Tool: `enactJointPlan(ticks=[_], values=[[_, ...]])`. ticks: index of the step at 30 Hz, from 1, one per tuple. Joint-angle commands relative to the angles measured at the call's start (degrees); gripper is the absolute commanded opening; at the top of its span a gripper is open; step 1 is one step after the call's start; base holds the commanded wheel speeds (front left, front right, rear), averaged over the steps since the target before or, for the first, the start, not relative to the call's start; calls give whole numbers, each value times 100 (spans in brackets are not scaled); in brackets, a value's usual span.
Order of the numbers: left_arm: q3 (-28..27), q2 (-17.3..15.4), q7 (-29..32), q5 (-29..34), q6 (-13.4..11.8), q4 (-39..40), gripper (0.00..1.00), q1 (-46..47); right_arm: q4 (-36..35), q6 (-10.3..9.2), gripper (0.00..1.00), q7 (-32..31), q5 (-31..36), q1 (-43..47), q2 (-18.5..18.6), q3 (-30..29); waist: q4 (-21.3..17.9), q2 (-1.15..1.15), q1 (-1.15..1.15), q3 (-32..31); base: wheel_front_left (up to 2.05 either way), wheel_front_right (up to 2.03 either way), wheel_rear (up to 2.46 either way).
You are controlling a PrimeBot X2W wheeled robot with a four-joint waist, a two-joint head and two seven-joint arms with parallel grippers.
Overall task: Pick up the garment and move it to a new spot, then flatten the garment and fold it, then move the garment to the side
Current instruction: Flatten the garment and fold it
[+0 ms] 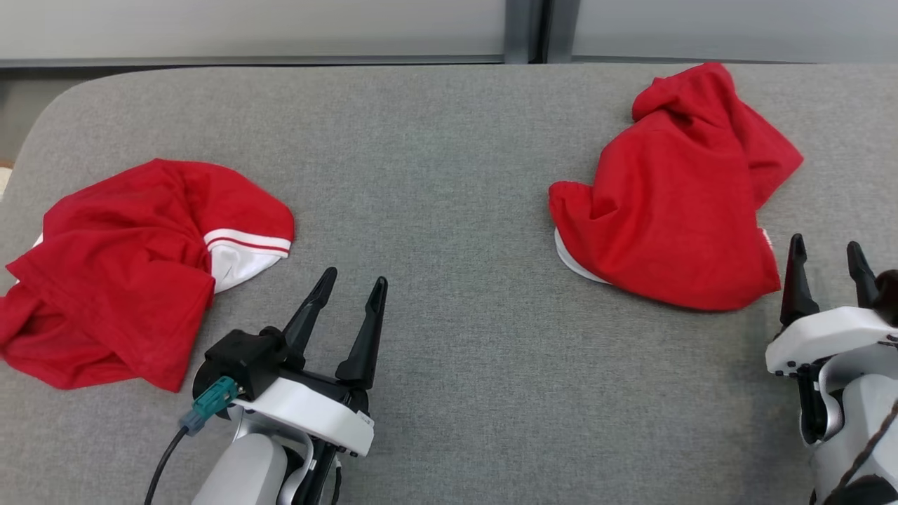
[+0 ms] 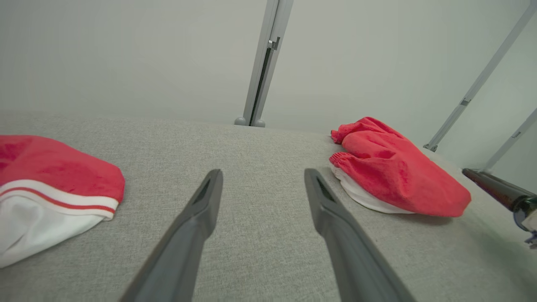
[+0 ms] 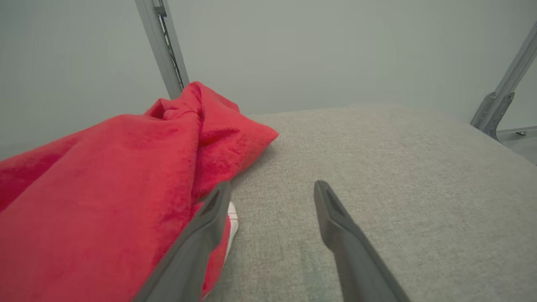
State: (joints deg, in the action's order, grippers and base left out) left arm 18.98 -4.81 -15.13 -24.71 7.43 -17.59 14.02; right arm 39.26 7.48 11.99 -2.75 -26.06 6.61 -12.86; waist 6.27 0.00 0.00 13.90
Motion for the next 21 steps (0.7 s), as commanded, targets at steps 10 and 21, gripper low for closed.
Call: enactJointPlan(ticks=[10, 21], values=[[65, 1, -3, -64, 8, -36, 100, 220, 880, 1, 100, -286, 259, -602, 251, -20, 285, 0, 0, 326, 0, 0, 0], [-13, 28, -3, -85, 8, -143, 100, 178, 1363, 1, 0, -241, 25, -788, 275, 472, 242, 0, 0, 104, 0, 0, 0]])
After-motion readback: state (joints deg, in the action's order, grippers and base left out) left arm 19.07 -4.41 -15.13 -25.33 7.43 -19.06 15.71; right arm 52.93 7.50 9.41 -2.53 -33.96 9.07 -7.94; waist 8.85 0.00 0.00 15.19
